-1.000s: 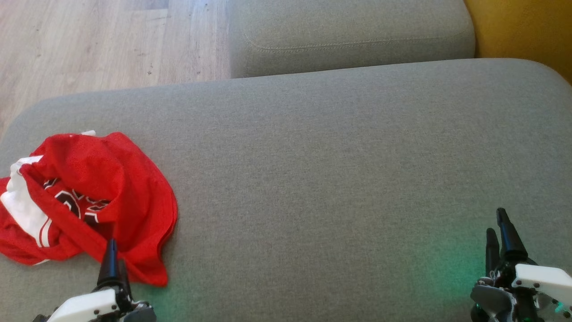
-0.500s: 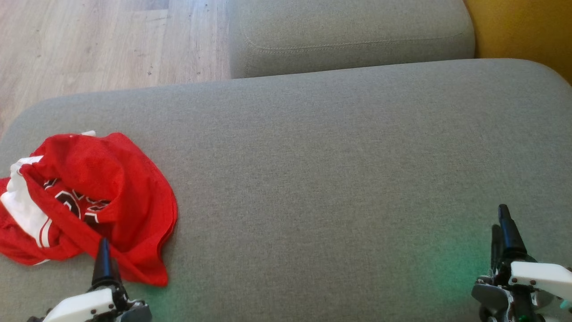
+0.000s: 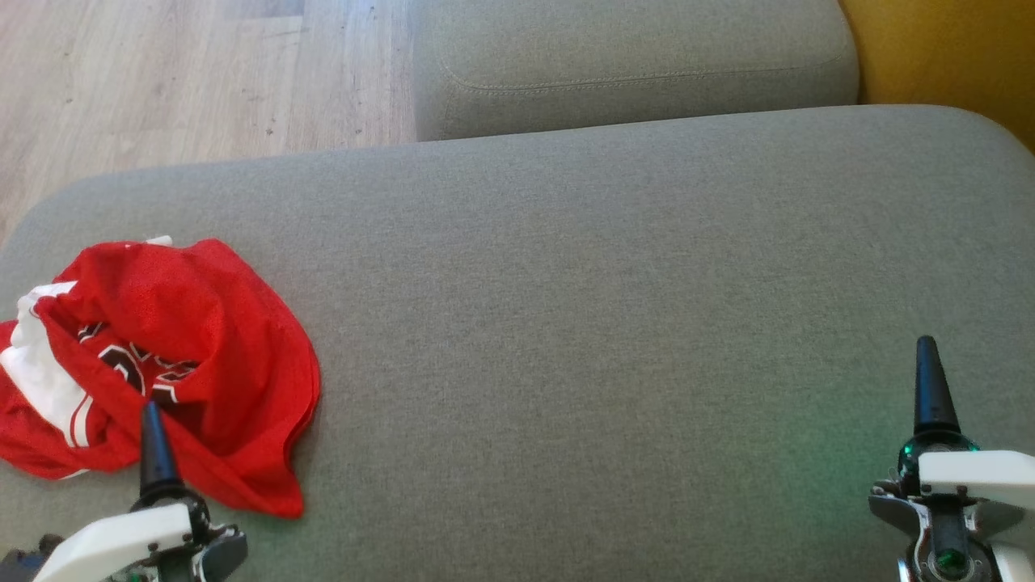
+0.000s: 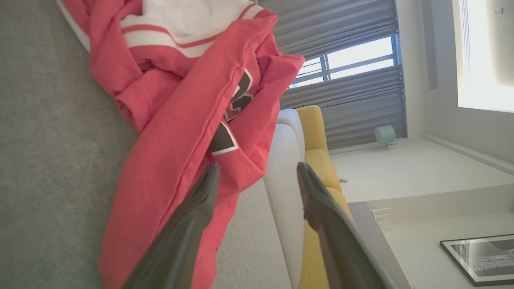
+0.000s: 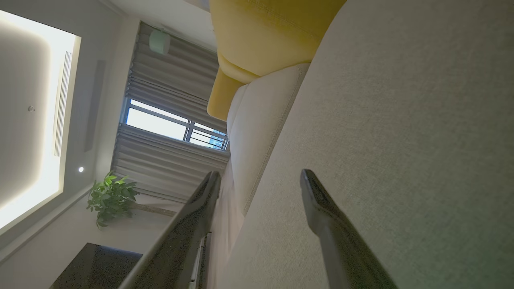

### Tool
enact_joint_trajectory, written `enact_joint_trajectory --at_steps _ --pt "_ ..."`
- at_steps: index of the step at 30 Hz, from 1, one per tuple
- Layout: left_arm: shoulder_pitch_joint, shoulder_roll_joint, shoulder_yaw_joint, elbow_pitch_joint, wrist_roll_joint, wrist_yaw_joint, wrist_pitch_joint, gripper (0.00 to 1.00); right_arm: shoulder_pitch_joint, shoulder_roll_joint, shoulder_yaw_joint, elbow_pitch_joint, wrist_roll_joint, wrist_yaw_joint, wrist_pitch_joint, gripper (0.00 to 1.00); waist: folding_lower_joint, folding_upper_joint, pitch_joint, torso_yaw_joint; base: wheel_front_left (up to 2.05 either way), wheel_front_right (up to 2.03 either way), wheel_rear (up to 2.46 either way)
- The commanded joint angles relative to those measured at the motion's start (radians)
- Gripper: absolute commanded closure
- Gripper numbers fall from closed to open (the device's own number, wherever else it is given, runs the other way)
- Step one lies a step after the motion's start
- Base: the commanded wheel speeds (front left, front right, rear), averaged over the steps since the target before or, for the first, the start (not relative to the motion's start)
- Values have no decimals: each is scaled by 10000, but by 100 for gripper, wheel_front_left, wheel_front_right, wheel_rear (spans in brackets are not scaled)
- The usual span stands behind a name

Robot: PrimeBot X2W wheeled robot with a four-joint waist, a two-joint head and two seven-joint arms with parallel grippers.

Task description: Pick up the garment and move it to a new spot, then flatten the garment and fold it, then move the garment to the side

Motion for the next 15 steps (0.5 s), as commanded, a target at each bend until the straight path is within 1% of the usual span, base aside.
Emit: enact_joint_trajectory --at_steps 1,5,15 --pt "-512 87 166 -469 282 57 -93 0 -500 -54 7 -459 -400 27 -124 0 0 0 7 3 0 0 0" --pt "-500 89 51 -882 959 141 -212 0 -545 -56 71 -782 -1357 29 -242 0 0 0 25 7 0 0 0" --pt "-410 96 -485 -1780 2942 548 -509 0 -500 -62 485 -1373 -3628 36 -537 0 0 0 48 10 0 0 0"
